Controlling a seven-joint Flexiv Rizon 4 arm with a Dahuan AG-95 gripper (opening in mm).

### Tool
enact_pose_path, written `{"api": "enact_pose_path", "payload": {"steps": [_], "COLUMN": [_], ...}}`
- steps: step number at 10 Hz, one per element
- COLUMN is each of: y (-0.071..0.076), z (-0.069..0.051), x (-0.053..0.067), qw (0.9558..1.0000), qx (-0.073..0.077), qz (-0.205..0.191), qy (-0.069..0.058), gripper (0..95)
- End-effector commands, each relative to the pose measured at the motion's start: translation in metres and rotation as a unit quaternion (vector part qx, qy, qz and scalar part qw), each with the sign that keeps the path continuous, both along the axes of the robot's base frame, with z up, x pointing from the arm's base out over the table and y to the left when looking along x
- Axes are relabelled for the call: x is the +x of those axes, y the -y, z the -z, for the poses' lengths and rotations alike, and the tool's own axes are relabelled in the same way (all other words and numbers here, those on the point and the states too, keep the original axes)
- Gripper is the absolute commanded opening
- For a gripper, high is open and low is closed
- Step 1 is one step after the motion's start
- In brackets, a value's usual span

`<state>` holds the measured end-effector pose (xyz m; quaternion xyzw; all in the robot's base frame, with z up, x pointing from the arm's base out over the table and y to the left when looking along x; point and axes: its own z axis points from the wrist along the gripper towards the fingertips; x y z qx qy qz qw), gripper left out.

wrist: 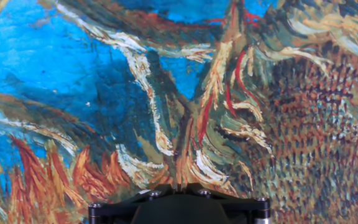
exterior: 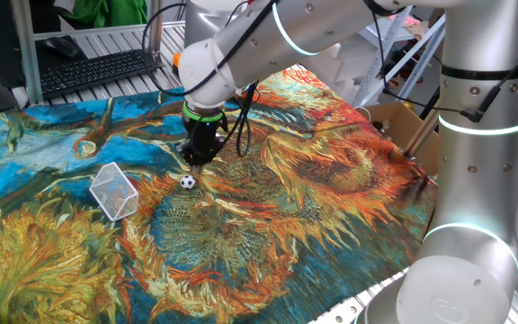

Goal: Push the soccer ball into the goal

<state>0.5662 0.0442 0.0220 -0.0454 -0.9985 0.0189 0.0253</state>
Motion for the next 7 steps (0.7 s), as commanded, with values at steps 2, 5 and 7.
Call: {"api": "enact_pose_path", "payload": {"steps": [2, 5, 7], "y": [-0.002, -0.008, -0.013], "z": [0.003, 0.007, 0.011], "x": [-0.001, -0.008, -0.011], "qw": [0.9999, 0.9999, 0.9994], "qx": [-0.013, -0.009, 0.017], "qz": [-0.001, 0.002, 0.027], "qy": [-0.009, -0.014, -0.013], "gripper": [0.0, 0.0, 0.0]}}
